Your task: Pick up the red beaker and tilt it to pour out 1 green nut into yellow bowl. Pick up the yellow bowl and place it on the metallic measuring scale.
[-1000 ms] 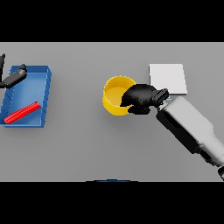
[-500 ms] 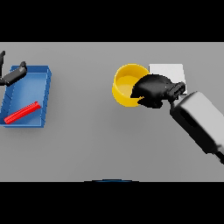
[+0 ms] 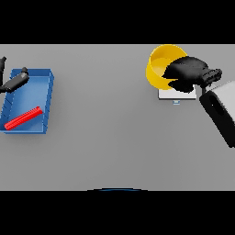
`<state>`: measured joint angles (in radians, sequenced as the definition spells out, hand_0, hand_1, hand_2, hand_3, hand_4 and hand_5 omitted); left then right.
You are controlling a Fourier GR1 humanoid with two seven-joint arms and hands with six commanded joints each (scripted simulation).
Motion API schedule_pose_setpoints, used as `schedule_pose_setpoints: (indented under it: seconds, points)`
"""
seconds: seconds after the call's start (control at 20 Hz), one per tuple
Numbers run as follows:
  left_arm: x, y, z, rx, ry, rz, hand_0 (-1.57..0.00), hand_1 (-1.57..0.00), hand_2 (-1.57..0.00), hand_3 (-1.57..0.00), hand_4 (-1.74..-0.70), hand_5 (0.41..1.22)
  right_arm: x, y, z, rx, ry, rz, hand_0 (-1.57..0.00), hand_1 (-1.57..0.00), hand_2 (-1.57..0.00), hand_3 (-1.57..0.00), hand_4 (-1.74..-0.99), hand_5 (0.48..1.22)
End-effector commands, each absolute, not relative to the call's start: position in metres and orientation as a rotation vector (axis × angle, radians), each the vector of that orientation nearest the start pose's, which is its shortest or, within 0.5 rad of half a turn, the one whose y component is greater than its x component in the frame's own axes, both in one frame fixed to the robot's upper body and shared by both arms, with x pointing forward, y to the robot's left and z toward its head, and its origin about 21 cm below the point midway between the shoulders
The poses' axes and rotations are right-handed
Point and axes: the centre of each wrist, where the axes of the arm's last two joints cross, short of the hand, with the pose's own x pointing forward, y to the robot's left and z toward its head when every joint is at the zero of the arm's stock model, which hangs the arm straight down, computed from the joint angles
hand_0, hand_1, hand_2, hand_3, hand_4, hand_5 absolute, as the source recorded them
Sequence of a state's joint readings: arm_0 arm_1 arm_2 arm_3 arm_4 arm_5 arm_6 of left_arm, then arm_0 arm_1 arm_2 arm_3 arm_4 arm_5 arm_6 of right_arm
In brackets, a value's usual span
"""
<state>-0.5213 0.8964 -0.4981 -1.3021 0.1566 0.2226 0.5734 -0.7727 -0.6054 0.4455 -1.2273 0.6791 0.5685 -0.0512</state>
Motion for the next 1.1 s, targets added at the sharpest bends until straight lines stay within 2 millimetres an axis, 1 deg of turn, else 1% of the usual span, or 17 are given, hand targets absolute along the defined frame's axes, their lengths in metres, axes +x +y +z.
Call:
schedule_pose_setpoints:
  seconds: [0.0, 0.15, 0.2, 0.25, 0.3, 0.35, 0.4, 0.45, 0.5, 0.6, 0.65, 0.7, 0.8, 0.85, 0.95, 1.0, 1.05]
  points:
    - [0.341, 0.326, 0.129, 0.760, -1.069, -0.526, 0.00, 0.00, 0.00, 0.00, -0.82, 0.759, 0.390, -0.232, 0.159, -0.621, -1.186, 1.773, -1.57, -1.57, -1.57, -1.20, -1.720, 1.221]
    - [0.341, 0.327, 0.126, 0.759, -1.061, -0.522, 0.00, 0.00, 0.00, 0.00, -0.83, 0.773, 0.402, -0.246, 0.147, -0.661, -1.149, 1.715, -1.57, -1.57, -1.57, -1.17, -1.720, 1.221]
    - [0.342, 0.326, 0.130, 0.763, -1.062, -0.518, 0.00, 0.00, 0.00, 0.00, -0.83, 0.774, 0.406, -0.250, 0.144, -0.672, -1.141, 1.699, -1.57, -1.57, -1.57, -1.17, -1.720, 1.221]
    - [0.342, 0.330, 0.130, 0.766, -1.059, -0.517, 0.00, 0.00, 0.00, 0.00, -0.82, 0.772, 0.408, -0.251, 0.140, -0.673, -1.134, 1.684, -1.57, -1.57, -1.57, -1.18, -1.721, 1.221]
    - [0.340, 0.332, 0.128, 0.761, -1.056, -0.513, 0.00, 0.00, 0.00, 0.00, -0.82, 0.765, 0.411, -0.257, 0.135, -0.663, -1.124, 1.677, -1.57, -1.57, -1.57, -1.21, -1.722, 1.221]
    - [0.340, 0.330, 0.125, 0.762, -1.048, -0.513, 0.00, 0.00, 0.00, 0.00, -0.82, 0.763, 0.413, -0.261, 0.133, -0.665, -1.114, 1.668, -1.57, -1.57, -1.57, -1.23, -1.722, 1.221]
    - [0.342, 0.329, 0.127, 0.765, -1.049, -0.512, 0.00, 0.00, 0.00, 0.00, -0.82, 0.759, 0.416, -0.266, 0.128, -0.675, -1.100, 1.655, -1.57, -1.57, -1.57, -1.25, -1.722, 1.221]
    - [0.340, 0.328, 0.125, 0.766, -1.046, -0.513, 0.00, 0.00, 0.00, 0.00, -0.82, 0.756, 0.416, -0.266, 0.121, -0.687, -1.086, 1.641, -1.57, -1.57, -1.57, -1.31, -1.723, 1.221]
    - [0.341, 0.328, 0.127, 0.773, -1.044, -0.513, 0.00, 0.00, 0.00, 0.00, -0.81, 0.757, 0.418, -0.267, 0.115, -0.682, -1.085, 1.643, -1.57, -1.57, -1.57, -1.36, -1.724, 1.221]
    - [0.339, 0.333, 0.126, 0.775, -1.032, -0.511, 0.00, 0.00, 0.00, 0.00, -0.81, 0.749, 0.422, -0.267, 0.107, -0.687, -1.089, 1.637, -1.57, -1.57, -1.57, -1.41, -1.724, 1.221]
    - [0.338, 0.331, 0.126, 0.775, -1.042, -0.521, 0.00, 0.00, 0.00, 0.00, -0.80, 0.743, 0.423, -0.267, 0.103, -0.685, -1.084, 1.626, -1.57, -1.56, -1.57, -1.43, -1.725, 1.221]
    - [0.339, 0.331, 0.130, 0.774, -1.042, -0.529, 0.00, 0.00, 0.00, 0.00, -0.80, 0.737, 0.424, -0.269, 0.098, -0.678, -1.079, 1.622, -1.57, -1.55, -1.57, -1.46, -1.726, 1.221]
    - [0.339, 0.332, 0.130, 0.770, -1.046, -0.522, 0.00, 0.00, 0.00, 0.00, -0.80, 0.729, 0.426, -0.266, 0.091, -0.681, -1.064, 1.605, -1.57, -1.50, -1.56, -1.50, -1.727, 1.221]
    - [0.341, 0.332, 0.129, 0.769, -1.049, -0.519, 0.00, 0.00, 0.00, 0.00, -0.80, 0.725, 0.427, -0.266, 0.089, -0.686, -1.055, 1.594, -1.57, -1.49, -1.57, -1.50, -1.727, 1.221]
    - [0.343, 0.330, 0.131, 0.764, -1.059, -0.517, 0.00, 0.00, 0.00, 0.00, -0.81, 0.734, 0.429, -0.273, 0.090, -0.680, -1.067, 1.600, -1.57, -1.46, -1.57, -1.50, -1.724, 1.221]
    - [0.344, 0.330, 0.131, 0.766, -1.057, -0.514, 0.00, 0.00, 0.00, 0.00, -0.81, 0.734, 0.429, -0.272, 0.088, -0.669, -1.065, 1.595, -1.55, -1.42, -1.57, -1.48, -1.721, 1.221]
    - [0.344, 0.328, 0.130, 0.766, -1.054, -0.519, 0.00, 0.00, 0.00, 0.00, -0.81, 0.734, 0.429, -0.273, 0.089, -0.661, -1.062, 1.598, -1.53, -1.40, -1.57, -1.32, -1.725, 1.221]
